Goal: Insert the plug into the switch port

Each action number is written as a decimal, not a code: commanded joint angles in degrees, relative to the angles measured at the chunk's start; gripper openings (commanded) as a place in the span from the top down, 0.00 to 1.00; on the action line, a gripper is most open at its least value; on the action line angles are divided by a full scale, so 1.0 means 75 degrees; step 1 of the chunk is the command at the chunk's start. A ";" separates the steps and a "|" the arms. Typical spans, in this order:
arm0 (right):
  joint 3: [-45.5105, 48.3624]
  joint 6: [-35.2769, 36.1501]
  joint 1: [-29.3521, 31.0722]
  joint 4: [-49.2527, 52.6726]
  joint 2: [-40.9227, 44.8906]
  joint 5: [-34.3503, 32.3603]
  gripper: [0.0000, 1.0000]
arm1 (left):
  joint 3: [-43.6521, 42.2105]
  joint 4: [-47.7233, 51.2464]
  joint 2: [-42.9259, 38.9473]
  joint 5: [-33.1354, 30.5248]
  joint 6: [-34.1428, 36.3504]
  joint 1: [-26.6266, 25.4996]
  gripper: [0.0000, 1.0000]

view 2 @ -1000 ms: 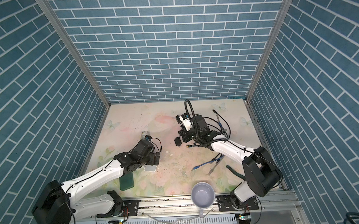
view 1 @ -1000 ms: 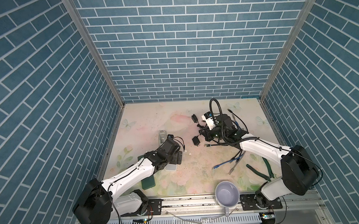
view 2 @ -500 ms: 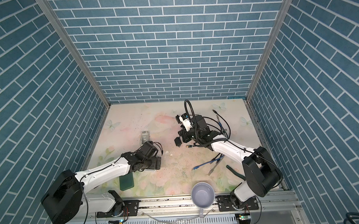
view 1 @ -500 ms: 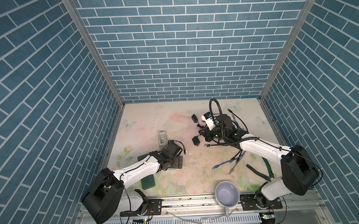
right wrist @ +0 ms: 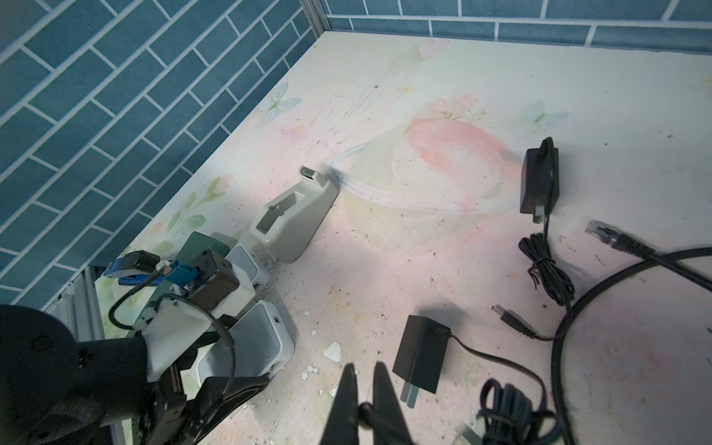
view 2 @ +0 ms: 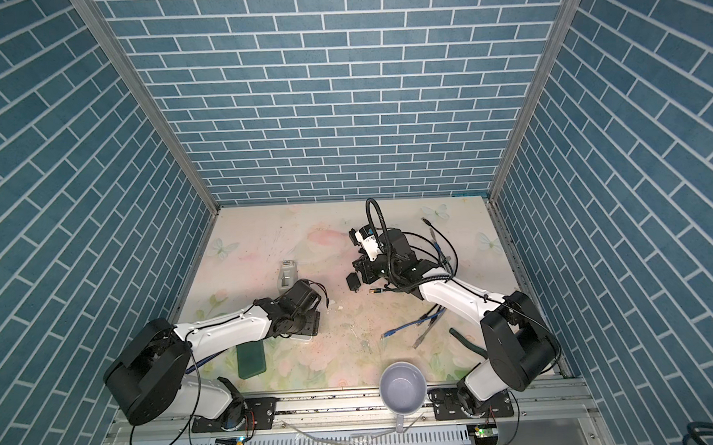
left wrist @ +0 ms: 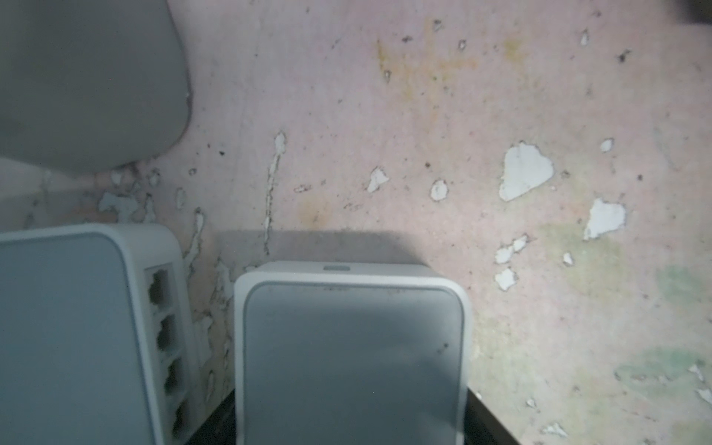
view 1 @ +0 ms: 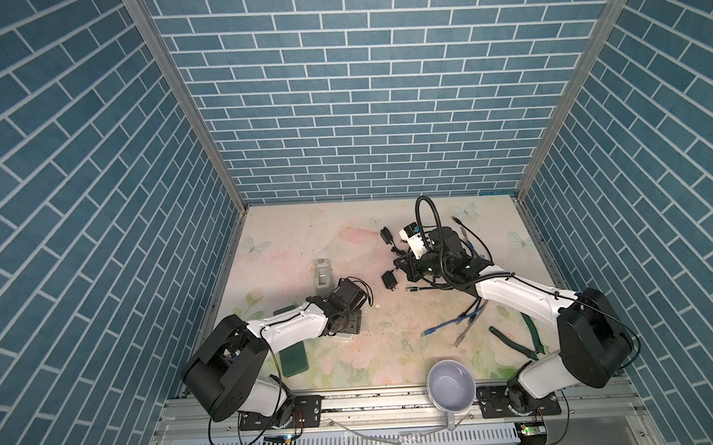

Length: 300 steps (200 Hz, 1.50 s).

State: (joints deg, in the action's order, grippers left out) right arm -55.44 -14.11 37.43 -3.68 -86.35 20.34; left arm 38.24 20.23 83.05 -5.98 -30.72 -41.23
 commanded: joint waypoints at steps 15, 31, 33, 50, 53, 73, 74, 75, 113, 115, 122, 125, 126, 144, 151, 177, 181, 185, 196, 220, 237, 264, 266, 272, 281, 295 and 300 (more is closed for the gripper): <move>-0.0051 -0.0064 -0.0022 -0.0151 -0.0076 0.0169 1.00 | -0.0303 -0.0841 -0.0116 0.0537 0.0242 -0.0032 0.42; -0.0082 -0.0076 -0.0022 -0.0152 -0.0077 0.0206 1.00 | -0.0476 -0.1503 -0.0453 0.0653 0.0438 -0.0033 0.43; -0.0078 -0.0076 -0.0022 -0.0159 -0.0068 0.0212 1.00 | -0.0503 -0.1599 -0.0490 0.0670 0.0472 -0.0033 0.43; -0.0026 -0.0108 -0.0074 -0.0306 -0.0051 0.0393 1.00 | -0.0649 -0.2275 -0.0853 0.0802 0.0824 -0.0034 0.43; -0.0010 -0.0125 -0.0097 -0.0347 -0.0053 0.0439 1.00 | -0.0663 -0.2395 -0.0914 0.0820 0.0905 -0.0034 0.43; 0.0076 -0.0380 -0.0280 -0.0615 -0.0030 0.0806 1.00 | -0.0714 -0.2938 -0.1273 0.1000 0.1440 -0.0034 0.43; 0.0084 -0.0398 -0.0292 -0.0630 -0.0030 0.0828 1.00 | -0.0709 -0.2958 -0.1292 0.1004 0.1473 -0.0034 0.43; 0.0082 -0.0418 -0.0303 -0.0644 -0.0030 0.0845 1.00 | -0.0706 -0.2986 -0.1313 0.1006 0.1496 -0.0034 0.43; 0.0200 -0.0656 -0.0558 -0.1041 0.0138 0.1321 1.00 | -0.1325 -0.5000 -0.1893 0.1712 0.2805 -0.0115 0.47; 0.0200 -0.0655 -0.0563 -0.1035 0.0144 0.1343 1.00 | -0.1360 -0.5125 -0.1919 0.1732 0.2865 -0.0130 0.47; 0.0191 -0.0650 -0.0580 -0.1047 0.0183 0.1442 1.00 | -0.1455 -0.5429 -0.1994 0.1735 0.3066 -0.0146 0.47; 0.0193 -0.0650 -0.0591 -0.1053 0.0197 0.1483 1.00 | -0.1491 -0.5558 -0.2015 0.1726 0.3169 -0.0150 0.47; 0.0195 -0.0650 -0.0591 -0.1061 0.0201 0.1495 1.00 | -0.1502 -0.5593 -0.2020 0.1736 0.3205 -0.0156 0.47; 0.0225 -0.0633 -0.0625 -0.1136 0.0305 0.1700 1.00 | -0.1481 -0.5939 -0.2026 0.1735 0.3770 -0.0182 0.47; 0.0242 -0.0605 -0.0625 -0.1198 0.0349 0.1831 1.00 | -0.1459 -0.6034 -0.2015 0.1782 0.3981 -0.0186 0.46; 0.0426 -0.0614 -0.0637 -0.1564 0.0523 0.2280 1.00 | -0.1672 -0.7068 -0.1904 0.2103 0.4830 -0.0210 0.45; 0.0456 -0.0632 -0.0643 -0.1630 0.0559 0.2337 1.00 | -0.1687 -0.7209 -0.1887 0.2134 0.4910 -0.0212 0.44; 0.0495 -0.0641 -0.0639 -0.1683 0.0598 0.2386 1.00 | -0.1675 -0.7316 -0.1849 0.2151 0.5032 -0.0215 0.44; 0.0585 -0.0679 -0.0643 -0.1817 0.0714 0.2466 1.00 | -0.1576 -0.7373 -0.1753 0.2202 0.5309 -0.0211 0.44; 0.0696 -0.0713 -0.0701 -0.1836 0.1065 0.2456 1.00 | -0.1287 -0.7437 -0.1333 0.2578 0.5866 -0.0210 0.44; 0.0756 -0.0749 -0.0788 -0.1770 0.1349 0.2402 1.00 | -0.1576 -0.8696 -0.0924 0.2983 0.6233 -0.0221 0.44; 0.0851 -0.0802 -0.0901 -0.1713 0.1754 0.2482 1.00 | -0.1984 -1.0920 -0.0146 0.3149 0.6492 -0.0221 0.46; 0.0858 -0.0808 -0.0901 -0.1712 0.1764 0.2487 1.00 | -0.1988 -1.0990 -0.0100 0.3163 0.6506 -0.0227 0.46; 0.0886 -0.0802 -0.0911 -0.1716 0.1853 0.2523 1.00 | -0.1955 -1.1141 0.0022 0.3175 0.6510 -0.0221 0.47; 0.0933 -0.0791 -0.0913 -0.1718 0.1938 0.2560 1.00 | -0.1867 -1.1265 0.0194 0.3187 0.6490 -0.0221 0.47; 0.1001 -0.0791 -0.0913 -0.1713 0.2022 0.2573 1.00 | -0.1720 -1.1366 0.0360 0.3235 0.6474 -0.0221 0.47; 0.1022 -0.0791 -0.0913 -0.1712 0.2052 0.2573 1.00 | -0.1685 -1.1401 0.0403 0.3235 0.6465 -0.0221 0.47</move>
State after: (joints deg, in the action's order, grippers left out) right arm -49.91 -19.22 30.76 -15.03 -72.69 37.93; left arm 23.99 -55.70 84.95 16.47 16.36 -42.63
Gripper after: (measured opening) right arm 0.079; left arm 0.736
